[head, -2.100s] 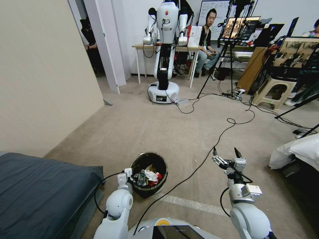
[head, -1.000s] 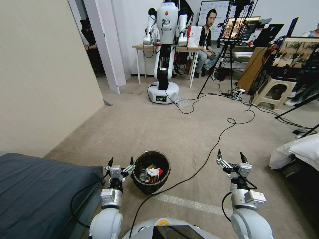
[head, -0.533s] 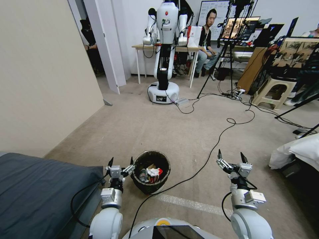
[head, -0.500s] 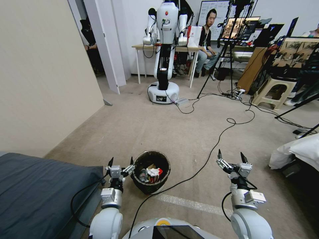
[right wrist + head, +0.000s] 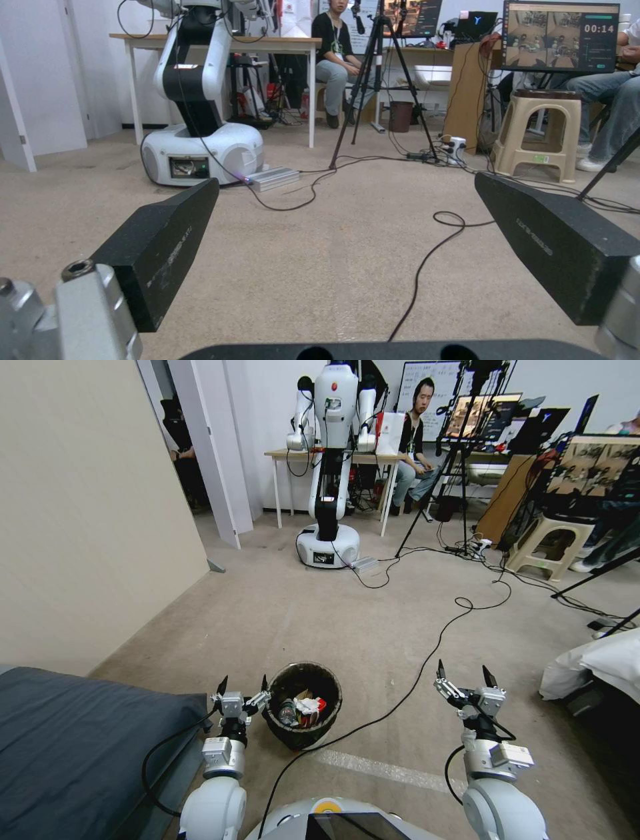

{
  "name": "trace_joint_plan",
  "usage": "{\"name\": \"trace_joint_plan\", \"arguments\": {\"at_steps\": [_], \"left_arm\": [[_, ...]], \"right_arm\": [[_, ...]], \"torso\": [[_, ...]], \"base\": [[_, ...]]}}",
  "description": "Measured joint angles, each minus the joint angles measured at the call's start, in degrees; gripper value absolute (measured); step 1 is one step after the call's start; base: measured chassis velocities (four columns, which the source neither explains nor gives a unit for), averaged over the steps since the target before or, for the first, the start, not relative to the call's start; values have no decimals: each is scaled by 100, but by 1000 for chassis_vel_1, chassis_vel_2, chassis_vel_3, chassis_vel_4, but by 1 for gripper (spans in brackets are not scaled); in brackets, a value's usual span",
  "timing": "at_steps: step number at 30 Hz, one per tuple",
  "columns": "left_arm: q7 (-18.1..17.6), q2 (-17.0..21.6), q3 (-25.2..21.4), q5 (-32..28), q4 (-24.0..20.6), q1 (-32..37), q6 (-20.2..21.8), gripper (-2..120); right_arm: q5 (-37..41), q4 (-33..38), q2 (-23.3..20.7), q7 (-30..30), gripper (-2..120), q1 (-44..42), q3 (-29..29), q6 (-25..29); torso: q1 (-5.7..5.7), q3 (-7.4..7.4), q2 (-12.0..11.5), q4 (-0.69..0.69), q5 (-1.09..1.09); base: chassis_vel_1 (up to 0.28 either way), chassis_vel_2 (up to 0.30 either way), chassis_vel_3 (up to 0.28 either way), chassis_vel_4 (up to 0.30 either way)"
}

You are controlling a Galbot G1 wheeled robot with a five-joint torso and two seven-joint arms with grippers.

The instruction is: Pick up the trash bin, then pick up the garbage from the floor and place it into the trash bin.

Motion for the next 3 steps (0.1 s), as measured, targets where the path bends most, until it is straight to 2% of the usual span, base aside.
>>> {"name": "trace_joint_plan", "arguments": {"at_steps": [3], "left_arm": [[0, 0, 0, 0, 1, 0, 1, 100]], "right_arm": [[0, 0, 0, -1, 100, 0, 0, -1]], "torso": [[0, 0, 0, 0, 0]], "base": [[0, 0, 0, 0]]}}
